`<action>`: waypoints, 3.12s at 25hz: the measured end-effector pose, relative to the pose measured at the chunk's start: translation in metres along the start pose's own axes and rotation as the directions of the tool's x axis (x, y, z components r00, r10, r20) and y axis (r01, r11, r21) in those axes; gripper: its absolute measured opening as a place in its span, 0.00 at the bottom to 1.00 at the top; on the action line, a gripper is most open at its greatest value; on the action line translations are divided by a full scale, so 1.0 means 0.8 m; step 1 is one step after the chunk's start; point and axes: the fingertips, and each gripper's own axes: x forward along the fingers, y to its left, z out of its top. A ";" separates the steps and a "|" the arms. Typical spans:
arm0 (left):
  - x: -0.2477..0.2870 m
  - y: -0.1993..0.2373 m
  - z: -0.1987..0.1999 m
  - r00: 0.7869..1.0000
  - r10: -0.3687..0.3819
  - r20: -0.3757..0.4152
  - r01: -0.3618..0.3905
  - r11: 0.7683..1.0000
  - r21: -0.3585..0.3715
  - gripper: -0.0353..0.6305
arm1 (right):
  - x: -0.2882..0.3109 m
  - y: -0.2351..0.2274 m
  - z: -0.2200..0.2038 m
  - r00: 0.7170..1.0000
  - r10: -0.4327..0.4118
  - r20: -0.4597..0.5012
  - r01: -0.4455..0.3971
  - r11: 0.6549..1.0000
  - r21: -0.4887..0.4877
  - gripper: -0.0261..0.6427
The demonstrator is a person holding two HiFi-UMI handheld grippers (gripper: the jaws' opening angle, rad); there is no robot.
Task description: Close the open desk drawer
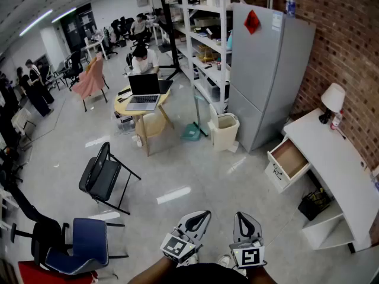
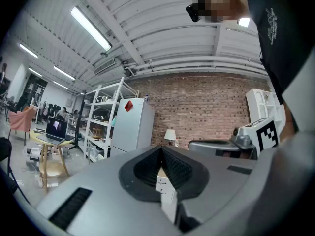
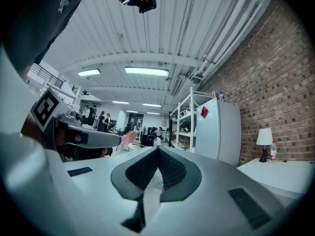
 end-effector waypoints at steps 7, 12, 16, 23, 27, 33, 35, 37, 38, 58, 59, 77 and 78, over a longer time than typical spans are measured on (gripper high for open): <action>0.007 0.011 0.004 0.999 0.050 0.012 -0.050 0.999 0.020 0.06 | 0.010 -0.006 -0.006 0.999 -0.008 -0.045 0.010 0.999 0.047 0.08; 0.007 0.021 0.009 0.996 0.086 0.029 -0.087 0.996 0.030 0.06 | 0.015 -0.010 -0.006 1.000 -0.014 -0.021 0.015 0.999 0.041 0.08; 0.001 0.027 0.008 0.995 0.096 0.032 -0.097 0.995 0.029 0.06 | 0.016 -0.009 -0.004 1.000 -0.023 -0.010 0.024 0.999 0.036 0.08; -0.011 0.037 0.011 0.994 0.097 0.039 -0.098 0.995 0.033 0.06 | 0.014 -0.005 0.013 0.998 -0.052 0.037 0.050 0.998 0.032 0.08; -0.014 0.034 0.010 0.998 0.052 0.034 -0.053 0.998 0.031 0.06 | 0.018 0.003 0.017 0.998 -0.054 0.036 0.053 0.998 0.033 0.08; -0.019 0.040 0.014 0.999 -0.011 0.035 0.010 1.000 0.026 0.06 | 0.027 0.014 0.023 0.994 -0.096 0.044 0.095 0.995 0.037 0.08; -0.022 0.043 0.012 0.998 -0.048 0.030 0.047 0.998 0.036 0.06 | 0.030 0.023 0.023 0.994 -0.099 0.048 0.098 0.994 0.038 0.08; -0.024 0.047 0.014 0.997 -0.069 0.044 0.068 0.997 0.035 0.06 | 0.033 0.031 0.025 0.993 -0.097 0.061 0.094 0.994 0.049 0.08; -0.025 0.050 0.015 0.996 -0.074 0.048 0.073 0.997 0.033 0.06 | 0.033 0.034 0.026 0.993 -0.096 0.071 0.092 0.994 0.057 0.08; 0.076 0.060 0.020 0.999 -0.028 0.036 0.026 0.998 0.049 0.06 | 0.077 -0.017 0.000 0.998 0.065 0.011 -0.065 0.994 0.089 0.08; 0.083 0.059 0.020 0.999 -0.028 0.035 0.026 0.998 0.049 0.06 | 0.079 -0.024 -0.002 0.998 0.068 0.004 -0.068 0.993 0.091 0.08; 0.203 0.039 -0.002 0.999 0.047 -0.006 -0.046 0.995 0.089 0.06 | 0.081 -0.178 0.001 0.990 -0.059 0.130 0.050 0.996 0.072 0.08; 0.210 0.036 -0.003 0.999 0.047 -0.007 -0.046 0.995 0.093 0.06 | 0.081 -0.185 0.000 0.990 -0.057 0.128 0.048 0.996 0.070 0.08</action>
